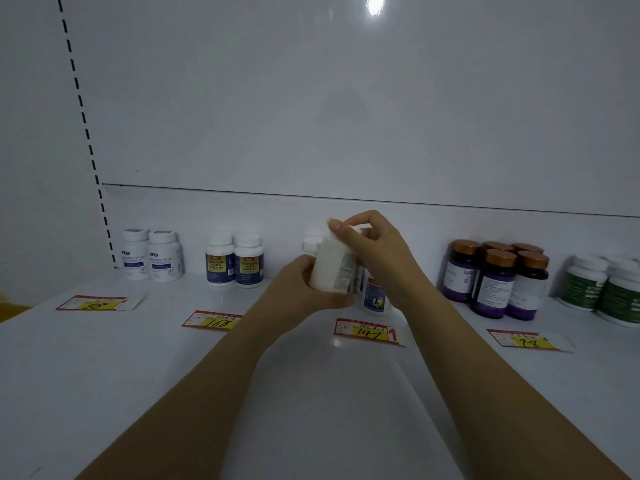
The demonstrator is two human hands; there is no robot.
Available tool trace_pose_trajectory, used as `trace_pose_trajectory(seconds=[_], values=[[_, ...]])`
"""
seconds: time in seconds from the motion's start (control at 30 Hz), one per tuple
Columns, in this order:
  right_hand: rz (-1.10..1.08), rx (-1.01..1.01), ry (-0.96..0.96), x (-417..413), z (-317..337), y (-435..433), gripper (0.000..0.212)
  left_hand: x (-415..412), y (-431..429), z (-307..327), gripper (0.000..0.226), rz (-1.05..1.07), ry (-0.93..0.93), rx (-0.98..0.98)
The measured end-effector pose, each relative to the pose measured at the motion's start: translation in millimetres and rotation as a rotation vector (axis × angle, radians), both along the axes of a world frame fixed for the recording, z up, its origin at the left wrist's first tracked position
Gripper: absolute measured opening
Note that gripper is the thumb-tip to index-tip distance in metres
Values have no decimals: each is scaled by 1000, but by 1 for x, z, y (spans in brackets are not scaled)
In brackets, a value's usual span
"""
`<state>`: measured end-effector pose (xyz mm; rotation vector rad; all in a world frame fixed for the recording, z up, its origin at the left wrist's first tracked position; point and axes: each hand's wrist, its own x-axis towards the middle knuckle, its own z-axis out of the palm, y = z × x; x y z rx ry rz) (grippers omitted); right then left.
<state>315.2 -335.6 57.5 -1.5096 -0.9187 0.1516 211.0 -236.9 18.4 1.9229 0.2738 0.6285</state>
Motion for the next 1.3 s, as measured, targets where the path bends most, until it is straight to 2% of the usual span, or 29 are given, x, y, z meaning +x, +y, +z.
trace_pose_trajectory(seconds=[0.07, 0.2, 0.33, 0.43, 0.53, 0.63, 0.7, 0.77, 0.83, 0.93, 1.03, 1.13, 1.23, 1.3], values=[[8, 60, 31, 3, 0, -1, 28, 0, 1, 0, 53, -14, 3, -28], [166, 142, 157, 9, 0, -4, 14, -2, 4, 0, 59, -90, 56, -156], [157, 63, 32, 2, 0, 0, 23, -1, 1, 2, 52, 40, 8, -21], [78, 101, 3, 1, -1, 0, 27, -1, 0, 3, 54, 106, 1, 31], [97, 131, 63, 6, 0, -5, 19, -1, 3, 3, 55, -1, 16, -128], [215, 156, 179, 8, 1, -7, 17, -3, 6, 3, 55, -137, 48, -277], [244, 138, 180, 5, 0, -5, 15, -2, 5, 2, 50, -99, 50, -203], [158, 69, 75, 2, -2, -3, 17, -1, 4, 2, 47, -17, 34, -105], [85, 51, 18, 3, -4, -3, 20, 0, 5, 2, 43, 8, 15, -91], [126, 138, 119, 8, -2, -6, 13, -1, 6, 3, 37, -66, -8, -197], [248, 179, 233, 10, 0, -6, 18, -3, 7, 4, 30, -183, 17, -342], [306, 87, 213, 9, -2, -2, 21, -3, 6, 1, 31, -167, 74, -235], [234, 12, 124, 6, -4, -1, 23, -3, 5, 1, 34, -66, 39, -103], [197, 30, 81, 8, -5, -2, 19, -3, 5, 2, 34, -50, 39, -78]])
